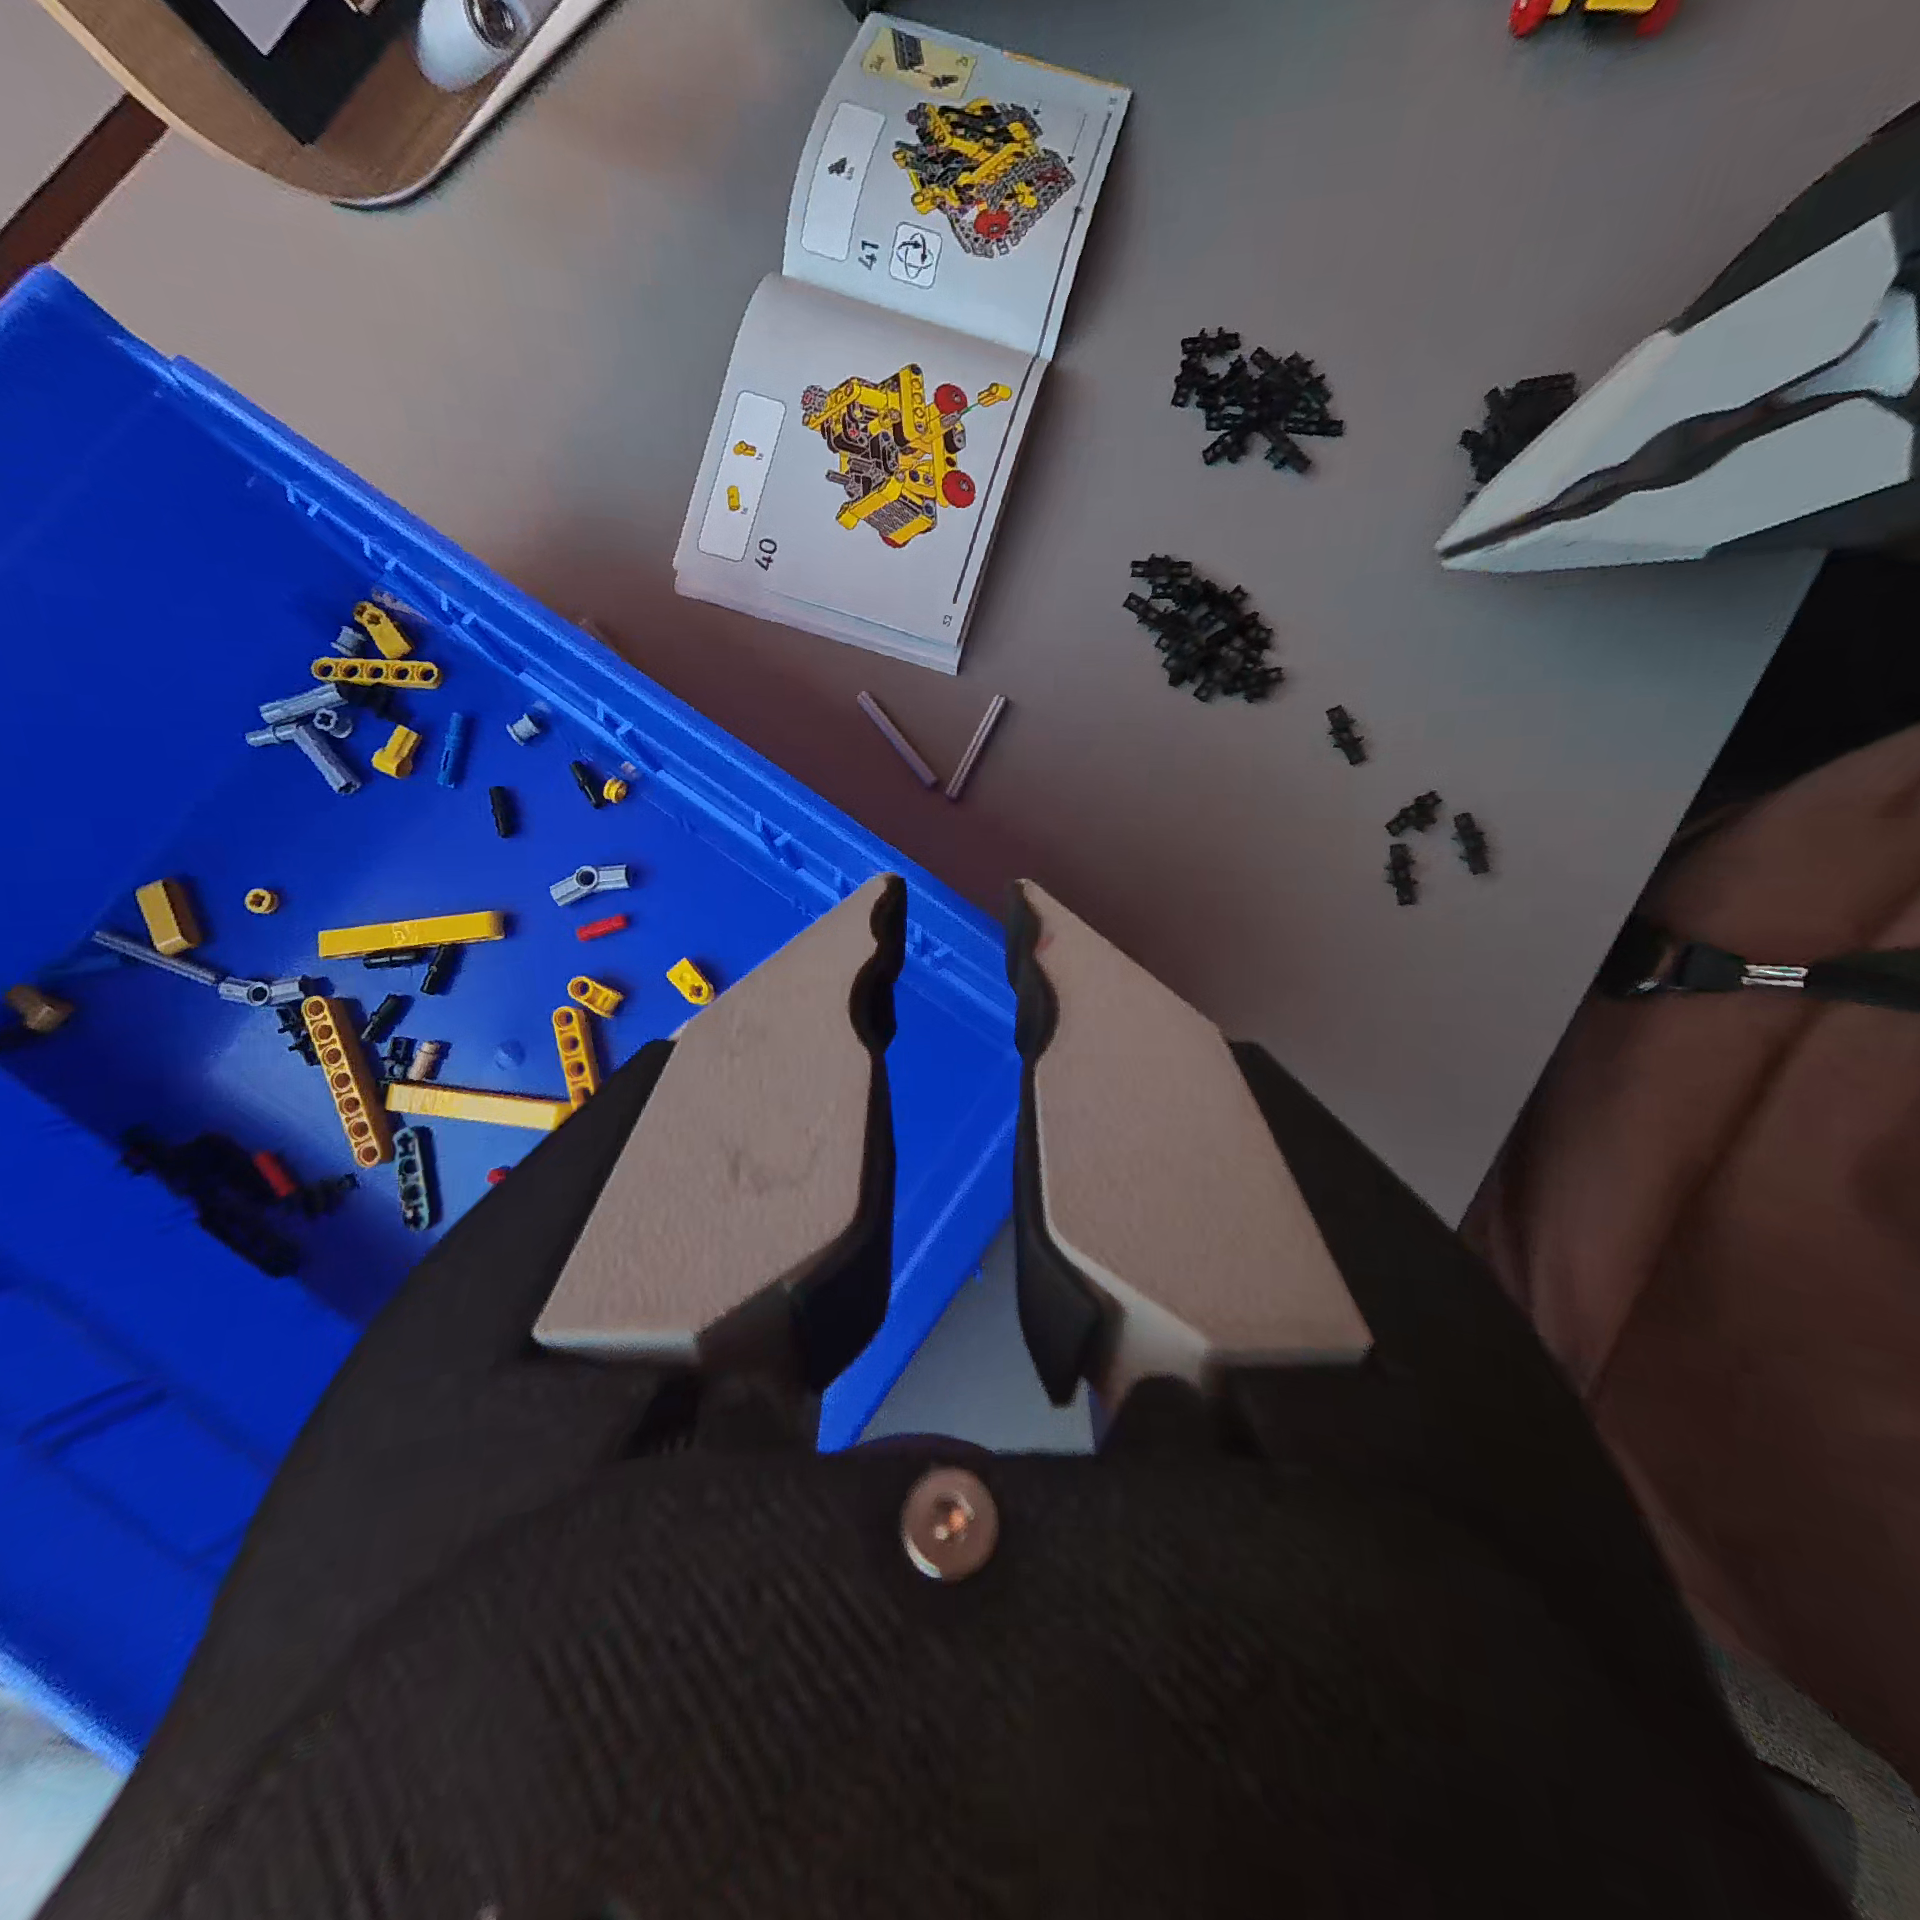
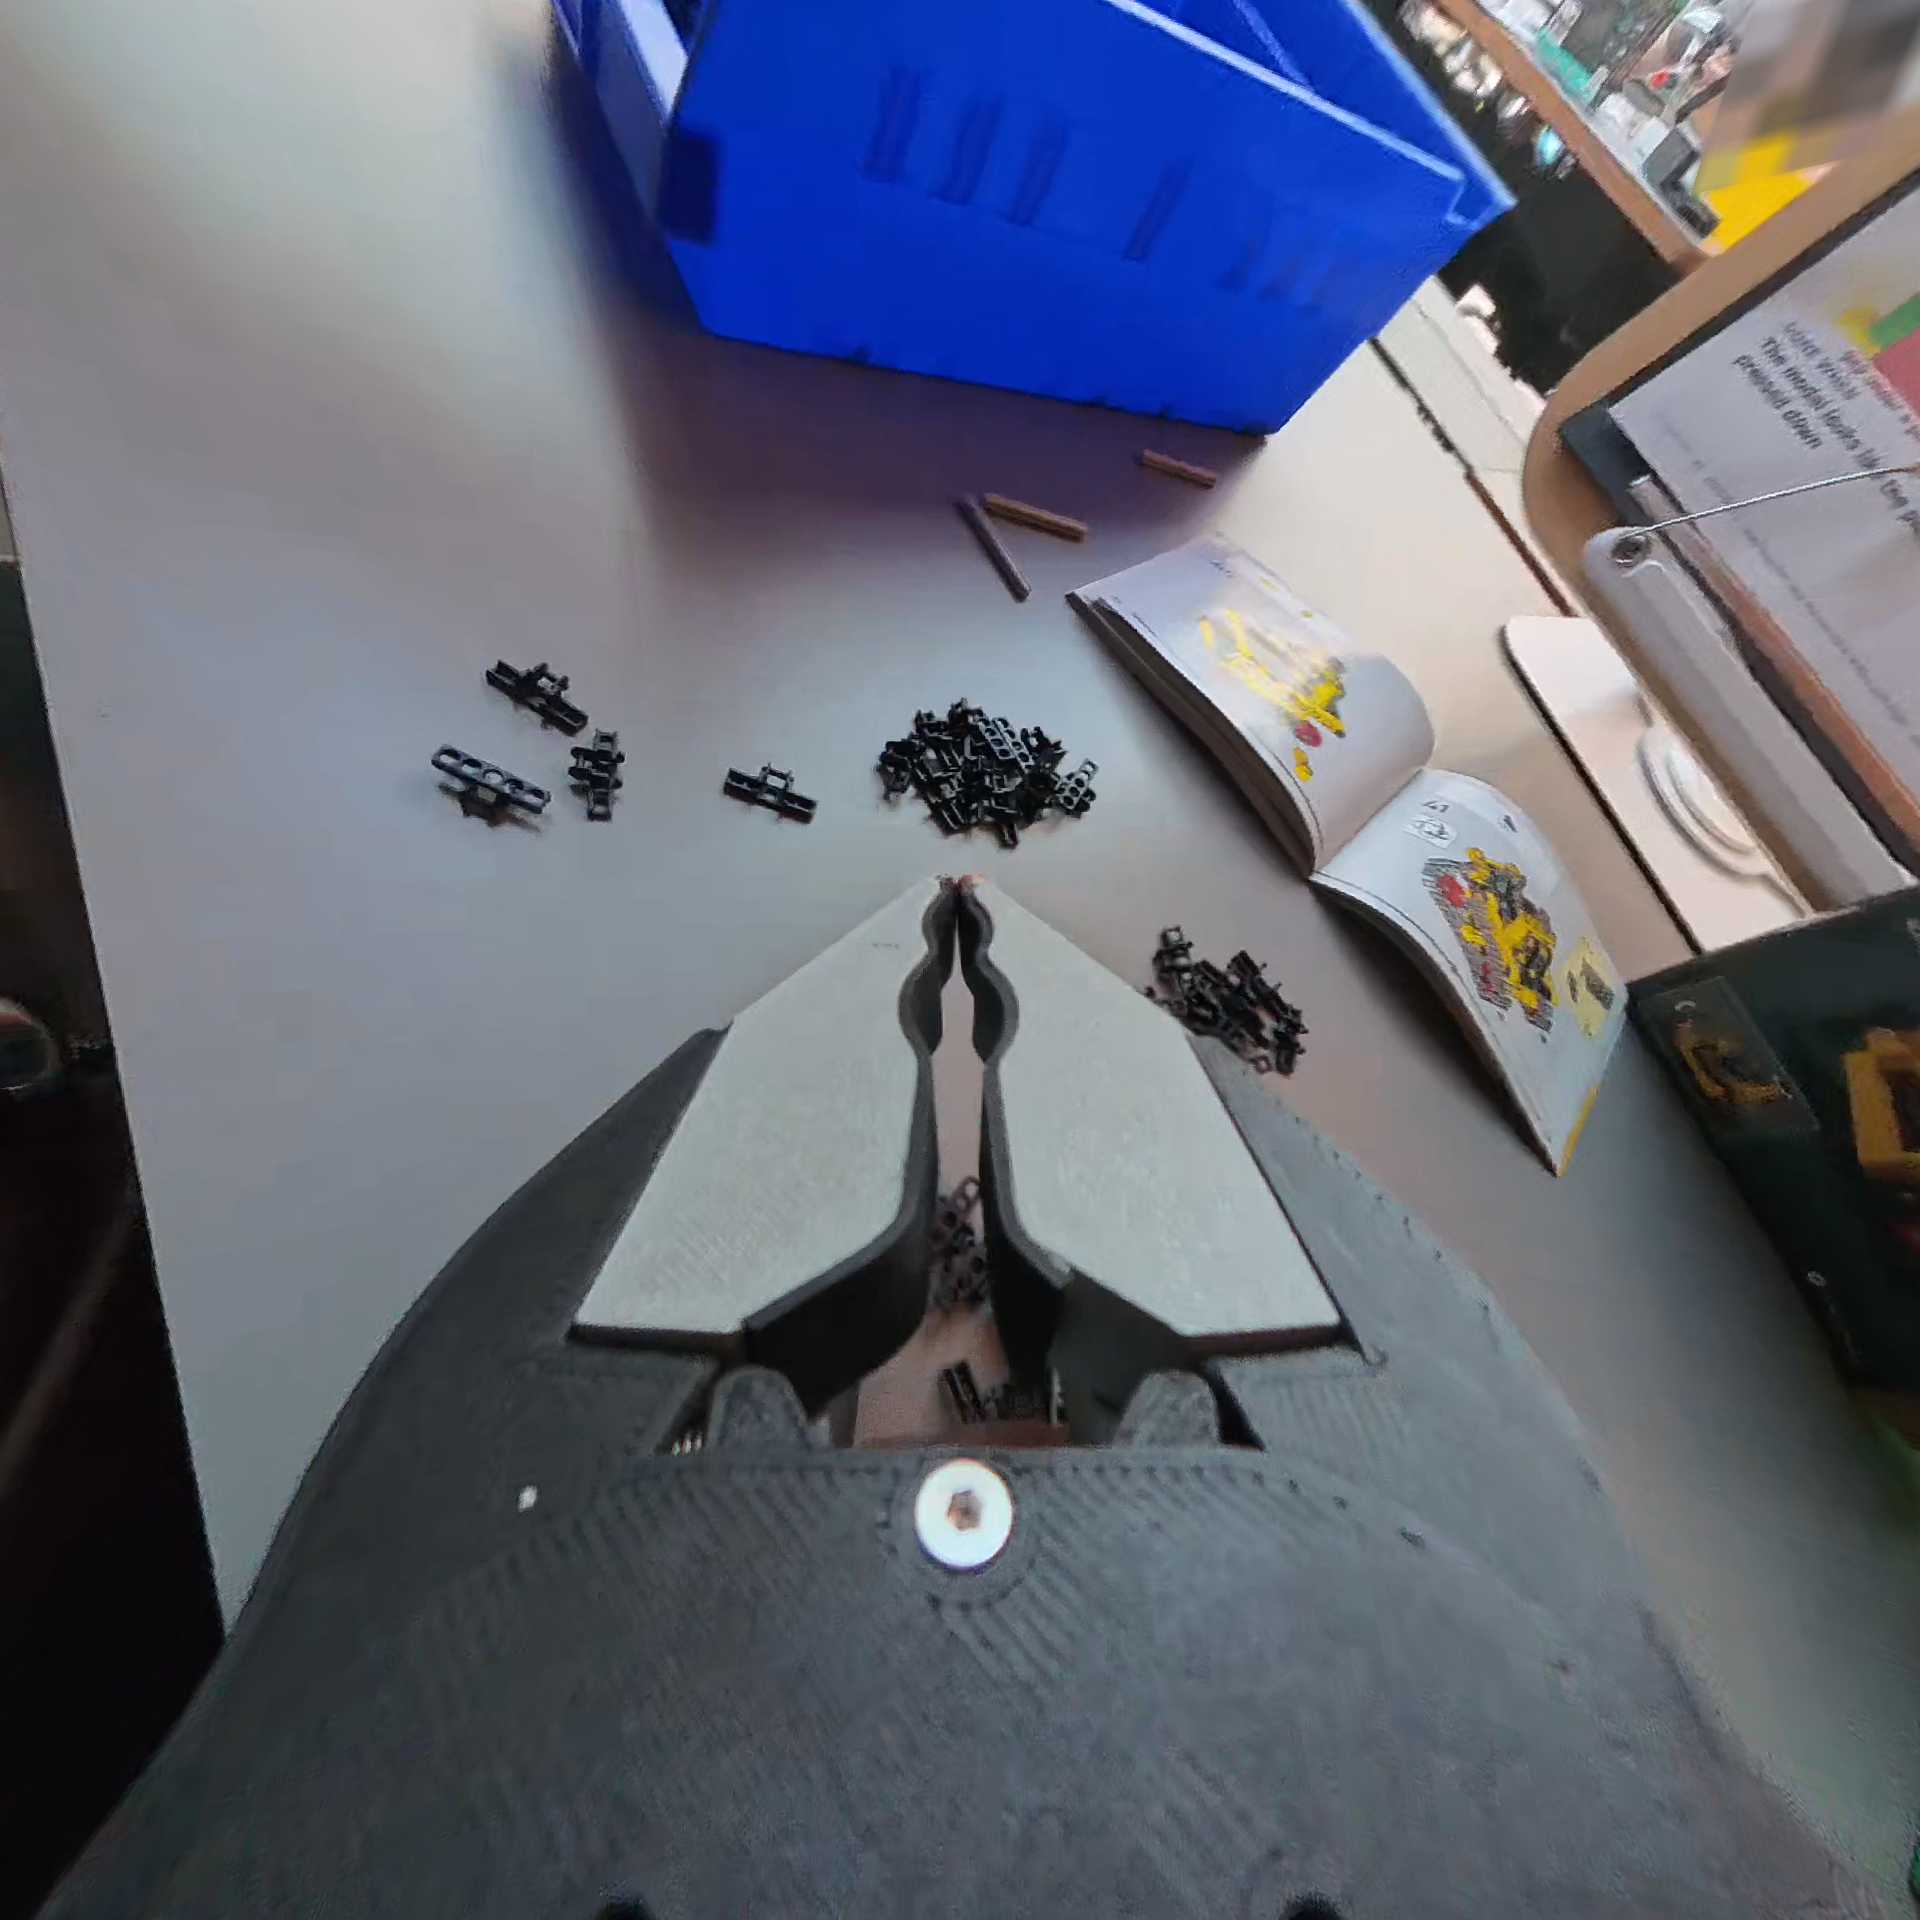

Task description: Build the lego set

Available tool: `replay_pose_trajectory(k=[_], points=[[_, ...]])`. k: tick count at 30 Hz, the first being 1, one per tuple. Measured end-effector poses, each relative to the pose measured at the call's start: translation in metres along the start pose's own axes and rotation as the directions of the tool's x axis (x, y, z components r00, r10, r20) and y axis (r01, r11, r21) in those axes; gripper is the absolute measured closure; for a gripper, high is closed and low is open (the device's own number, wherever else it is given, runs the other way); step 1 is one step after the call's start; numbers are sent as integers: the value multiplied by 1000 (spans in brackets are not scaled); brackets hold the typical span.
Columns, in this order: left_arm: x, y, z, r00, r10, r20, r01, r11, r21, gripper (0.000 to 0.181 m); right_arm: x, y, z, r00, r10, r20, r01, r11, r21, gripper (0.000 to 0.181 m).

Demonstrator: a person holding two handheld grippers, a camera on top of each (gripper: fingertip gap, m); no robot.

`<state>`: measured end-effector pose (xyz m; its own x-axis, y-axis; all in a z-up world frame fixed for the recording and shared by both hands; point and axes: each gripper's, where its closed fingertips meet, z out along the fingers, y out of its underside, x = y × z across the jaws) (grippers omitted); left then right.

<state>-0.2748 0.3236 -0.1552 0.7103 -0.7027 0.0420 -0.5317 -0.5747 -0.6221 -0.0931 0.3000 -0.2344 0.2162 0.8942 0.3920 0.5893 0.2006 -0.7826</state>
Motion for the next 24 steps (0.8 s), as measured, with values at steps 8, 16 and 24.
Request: replay_pose_trajectory(k=[8,16,24], points=[[8,12,-9,1000,13,28,-14,999,29,163,-17,-9,25,997,-1,72,8,995,-97,181],[10,25,-5,1000,0,26,-1,1000,31,160,-32,2,42,994,-10,108,29,985,-171,181],[-5,34,-6,997,-41,65,39,999,23,159,-45,-14,33,984,-69,166,79,996,-53,181]])
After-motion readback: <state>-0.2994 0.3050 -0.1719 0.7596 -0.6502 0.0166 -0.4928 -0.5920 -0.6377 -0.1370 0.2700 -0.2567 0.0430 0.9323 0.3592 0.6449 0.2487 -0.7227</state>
